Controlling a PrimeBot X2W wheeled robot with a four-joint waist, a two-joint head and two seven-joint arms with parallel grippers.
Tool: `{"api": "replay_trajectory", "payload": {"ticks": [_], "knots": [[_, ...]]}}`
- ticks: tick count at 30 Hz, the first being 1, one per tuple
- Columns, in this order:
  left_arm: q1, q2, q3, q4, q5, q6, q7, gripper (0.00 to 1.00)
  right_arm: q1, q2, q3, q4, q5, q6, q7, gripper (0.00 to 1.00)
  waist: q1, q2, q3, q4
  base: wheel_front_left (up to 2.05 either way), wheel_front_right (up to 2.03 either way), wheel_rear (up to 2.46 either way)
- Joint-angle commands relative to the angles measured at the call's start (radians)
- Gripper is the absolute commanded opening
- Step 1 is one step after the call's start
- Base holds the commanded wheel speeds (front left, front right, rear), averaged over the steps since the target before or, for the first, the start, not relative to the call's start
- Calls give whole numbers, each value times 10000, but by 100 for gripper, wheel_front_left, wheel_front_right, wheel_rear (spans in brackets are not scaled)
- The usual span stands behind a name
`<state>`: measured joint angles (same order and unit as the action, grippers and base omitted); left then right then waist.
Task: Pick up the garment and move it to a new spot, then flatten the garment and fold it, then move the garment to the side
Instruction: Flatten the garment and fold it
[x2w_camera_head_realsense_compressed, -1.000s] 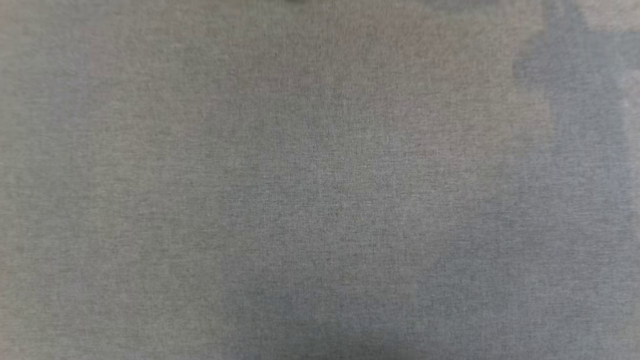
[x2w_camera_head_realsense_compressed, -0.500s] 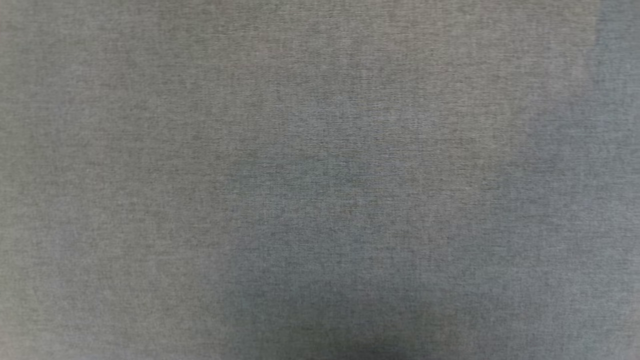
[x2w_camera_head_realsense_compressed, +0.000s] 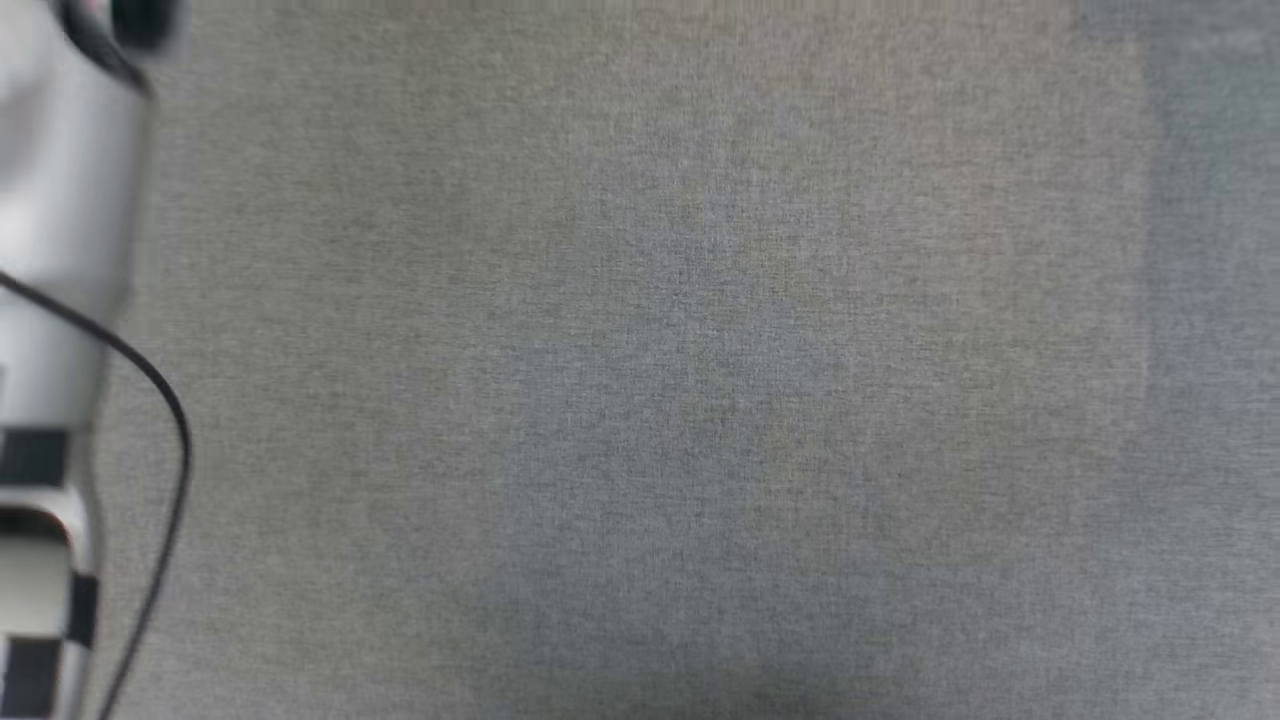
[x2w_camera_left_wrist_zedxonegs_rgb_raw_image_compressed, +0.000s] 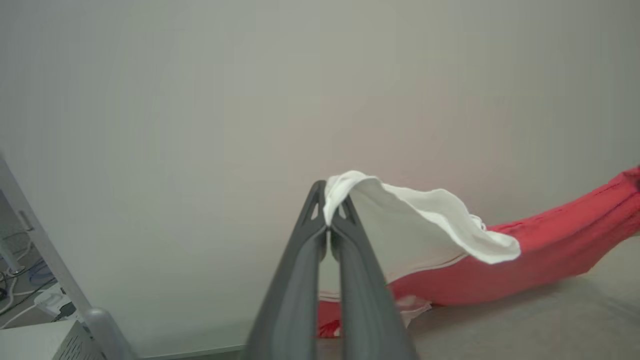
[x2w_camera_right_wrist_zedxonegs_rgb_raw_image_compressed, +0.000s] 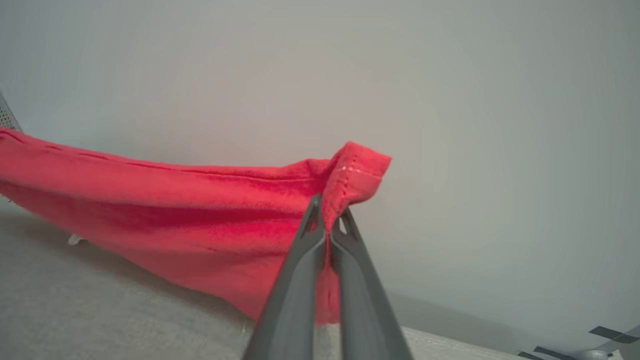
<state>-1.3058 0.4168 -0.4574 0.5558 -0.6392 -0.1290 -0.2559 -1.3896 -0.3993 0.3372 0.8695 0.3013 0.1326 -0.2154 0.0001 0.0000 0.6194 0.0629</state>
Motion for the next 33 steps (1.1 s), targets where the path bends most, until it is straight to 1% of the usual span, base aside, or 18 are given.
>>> {"api": "replay_trajectory", "payload": {"ticks": [1, 7, 12, 15, 20, 23, 33], "knots": [[699, -84, -64, -120, -151, -16, -57, 0, 545, -98, 194, -85, 185, -19, -124, 0, -1, 0, -755, 166, 0, 0, 0], [3172, -210, -443, -458, -478, -16, -58, 0, 2573, -315, 665, -381, 951, -19, -297, 0, -1, 0, -1907, 360, 0, 0, 0], [5256, -158, -883, -450, -891, -16, -28, 0, 4560, -420, 1196, -549, 1588, -19, -315, 0, -1, 0, -2970, 457, 0, 0, 0], [6122, -70, -1113, -434, -1119, -17, 71, 0, 5374, -484, 1295, -581, 1893, -19, -338, 0, -1, 0, -3447, 499, 0, 0, 0], [7694, 213, -1407, -480, -1435, 19, 278, 0, 6776, -530, 1550, -634, 2374, -19, -365, 0, -1, 0, -4239, 540, 0, 0, 0], [8476, 393, -1481, -597, -1593, 97, 387, 0, 7431, -548, 1527, -611, 2638, -19, -380, 0, -1, 0, -4626, 582, 0, 0, 0], [10654, 1077, -1834, -1739, -1985, 372, 1001, 0, 9346, -514, 1237, -621, 3449, -19, -358, 0, -1, 0, -5847, 650, 0, 0, 0]]}}
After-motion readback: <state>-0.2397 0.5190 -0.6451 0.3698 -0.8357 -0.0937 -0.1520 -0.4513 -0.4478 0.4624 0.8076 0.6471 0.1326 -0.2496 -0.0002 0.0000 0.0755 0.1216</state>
